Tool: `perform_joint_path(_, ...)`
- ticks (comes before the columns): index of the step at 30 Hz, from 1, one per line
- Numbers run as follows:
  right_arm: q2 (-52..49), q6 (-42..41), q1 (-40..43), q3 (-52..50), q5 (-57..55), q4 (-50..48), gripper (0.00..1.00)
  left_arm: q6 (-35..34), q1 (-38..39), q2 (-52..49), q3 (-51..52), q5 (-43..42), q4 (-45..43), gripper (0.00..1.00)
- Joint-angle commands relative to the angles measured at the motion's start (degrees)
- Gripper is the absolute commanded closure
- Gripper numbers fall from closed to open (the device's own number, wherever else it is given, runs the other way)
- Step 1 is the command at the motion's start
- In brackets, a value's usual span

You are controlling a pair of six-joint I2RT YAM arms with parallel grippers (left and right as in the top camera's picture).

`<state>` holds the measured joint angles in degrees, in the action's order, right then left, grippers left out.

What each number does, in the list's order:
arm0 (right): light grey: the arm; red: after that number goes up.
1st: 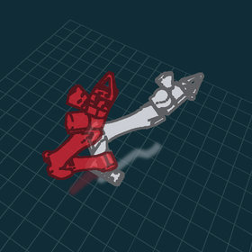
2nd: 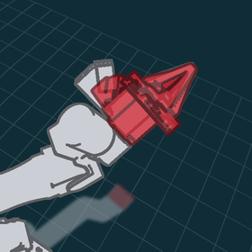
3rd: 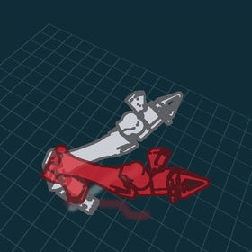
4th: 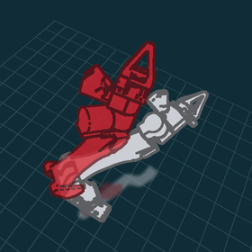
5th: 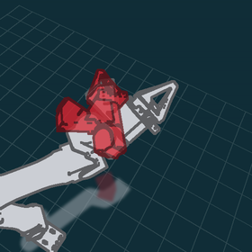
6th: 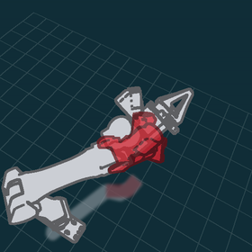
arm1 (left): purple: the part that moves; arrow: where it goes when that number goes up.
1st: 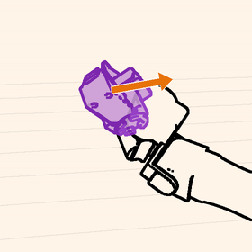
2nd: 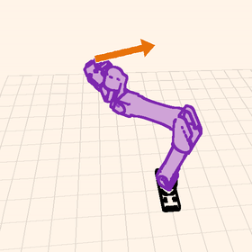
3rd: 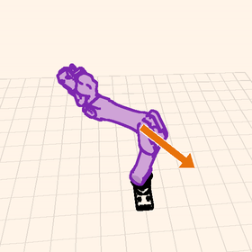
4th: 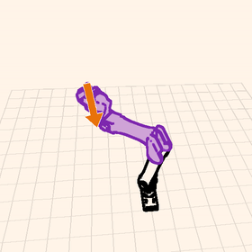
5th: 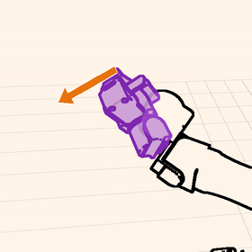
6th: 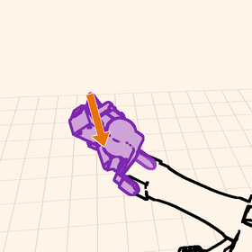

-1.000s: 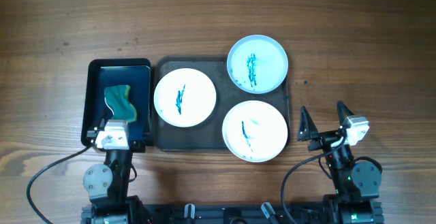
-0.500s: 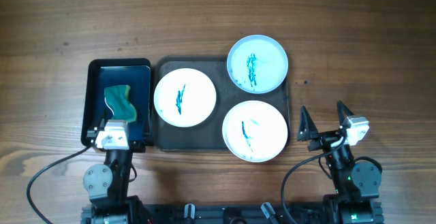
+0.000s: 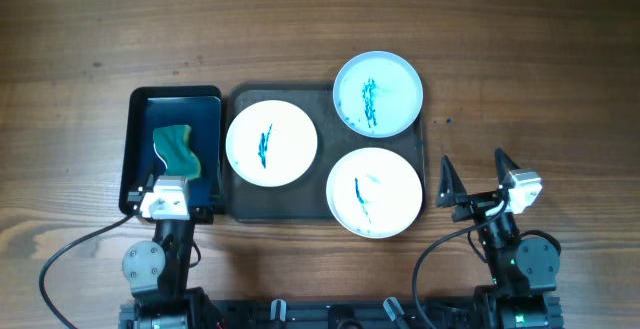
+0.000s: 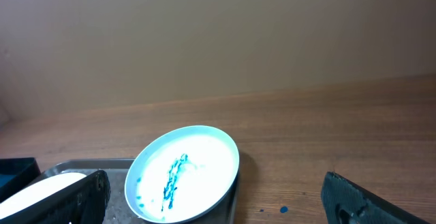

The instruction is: Clean dirty plates on tray and stack at the side

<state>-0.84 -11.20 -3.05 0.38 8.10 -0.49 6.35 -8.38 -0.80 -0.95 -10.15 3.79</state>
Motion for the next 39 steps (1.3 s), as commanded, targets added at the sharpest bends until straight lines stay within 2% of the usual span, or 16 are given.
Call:
perform_joint_path(1,0.42,0.63,0.28,-0.09,0.35,-0.17,0.0,-2.56,-0.42,-0.24,0.61,0.81,-0.39,0.0)
perform_joint_path(14,0.42,0.35,0.28,-0.09,0.68,-0.22,0.0,-11.61,-0.42,-0.44,-2.4,0.74,1.11,0.0)
perform_joint_path(20,0.42,-10.1,0.28,-0.09,1.05,-1.01,0.0,-14.78,-0.42,-0.52,-2.84,0.52,1.18,0.0)
perform_joint_path(21,0.42,-12.5,0.28,-0.09,4.59,-2.95,0.0,-14.75,-0.42,-0.92,-3.19,0.55,1.46,0.0)
perform_joint_path(24,0.33,-10.36,0.28,0.37,7.93,-3.19,0.0,-14.43,-0.42,-2.86,-5.25,0.57,3.89,0.0)
perform_joint_path(27,-1.51,-9.31,0.28,2.21,9.42,-2.71,0.0,-14.12,-0.42,-8.24,-8.57,0.57,4.22,0.0)
perform_joint_path(32,-13.2,-6.8,0.28,9.53,13.18,-1.86,0.0,-14.1,-0.42,-22.49,-18.99,-0.28,4.33,0.0)
perform_joint_path(35,-22.93,-6.71,0.28,18.53,13.44,4.15,0.0,-14.1,-0.42,-30.77,-27.78,-0.76,7.72,0.0)
perform_joint_path(39,-36.48,-2.91,-0.42,34.93,13.4,17.33,0.0,-14.08,-0.42,-43.45,-41.4,-3.04,17.57,0.0)
